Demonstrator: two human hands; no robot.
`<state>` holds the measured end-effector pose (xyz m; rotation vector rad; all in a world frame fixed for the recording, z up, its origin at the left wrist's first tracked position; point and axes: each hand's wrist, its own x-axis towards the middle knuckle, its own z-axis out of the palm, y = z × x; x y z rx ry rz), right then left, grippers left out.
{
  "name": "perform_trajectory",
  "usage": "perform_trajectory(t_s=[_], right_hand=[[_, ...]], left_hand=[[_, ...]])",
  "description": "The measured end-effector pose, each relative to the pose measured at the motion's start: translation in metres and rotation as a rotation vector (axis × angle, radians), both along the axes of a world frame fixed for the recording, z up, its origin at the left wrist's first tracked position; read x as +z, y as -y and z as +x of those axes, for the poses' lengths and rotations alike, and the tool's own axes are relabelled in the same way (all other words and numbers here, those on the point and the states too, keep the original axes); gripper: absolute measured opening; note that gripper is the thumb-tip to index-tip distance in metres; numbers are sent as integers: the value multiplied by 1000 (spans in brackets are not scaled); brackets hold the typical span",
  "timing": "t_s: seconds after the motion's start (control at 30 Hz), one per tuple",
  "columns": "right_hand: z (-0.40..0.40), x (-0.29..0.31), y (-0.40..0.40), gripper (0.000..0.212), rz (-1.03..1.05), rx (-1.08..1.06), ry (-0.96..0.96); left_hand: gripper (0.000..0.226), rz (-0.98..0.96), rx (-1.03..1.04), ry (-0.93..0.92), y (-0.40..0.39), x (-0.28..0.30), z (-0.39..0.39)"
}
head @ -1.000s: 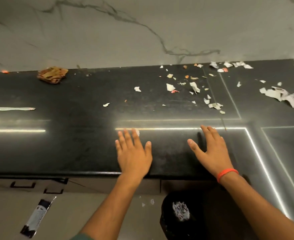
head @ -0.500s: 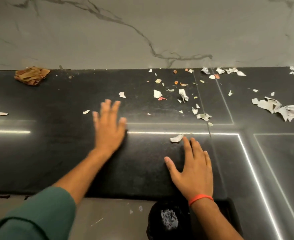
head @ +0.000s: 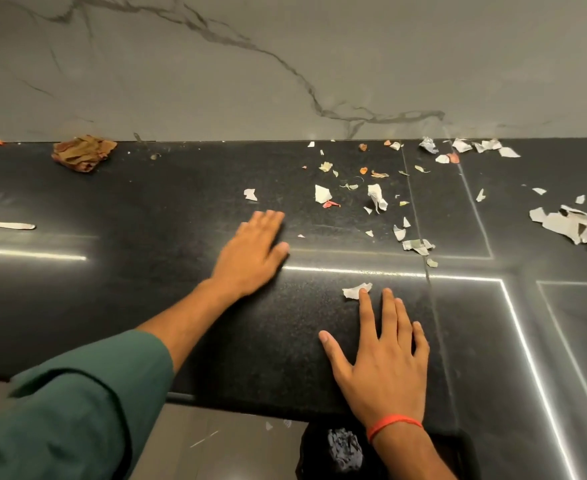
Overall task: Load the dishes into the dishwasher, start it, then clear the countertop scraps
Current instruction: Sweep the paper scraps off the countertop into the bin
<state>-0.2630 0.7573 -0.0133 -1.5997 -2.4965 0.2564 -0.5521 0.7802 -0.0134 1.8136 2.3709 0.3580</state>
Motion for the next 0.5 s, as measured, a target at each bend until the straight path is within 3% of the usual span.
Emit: perform_trajectory(t_s=[0.13, 0.2, 0.37, 0.5], right_hand=[[-1, 4, 1, 90, -9, -13, -4], [-2, 4, 0, 92, -15, -19, 0], [-7, 6, -14, 105, -29, -29, -2], [-11, 5, -25, 110, -41, -35, -18]], left_hand=[[58, 77, -351, 102, -22, 0, 67], [54, 155, -381, 93, -27, -1, 73], [54, 348, 171, 273, -42, 2, 46], [53, 379, 354, 121, -64, 1, -16]])
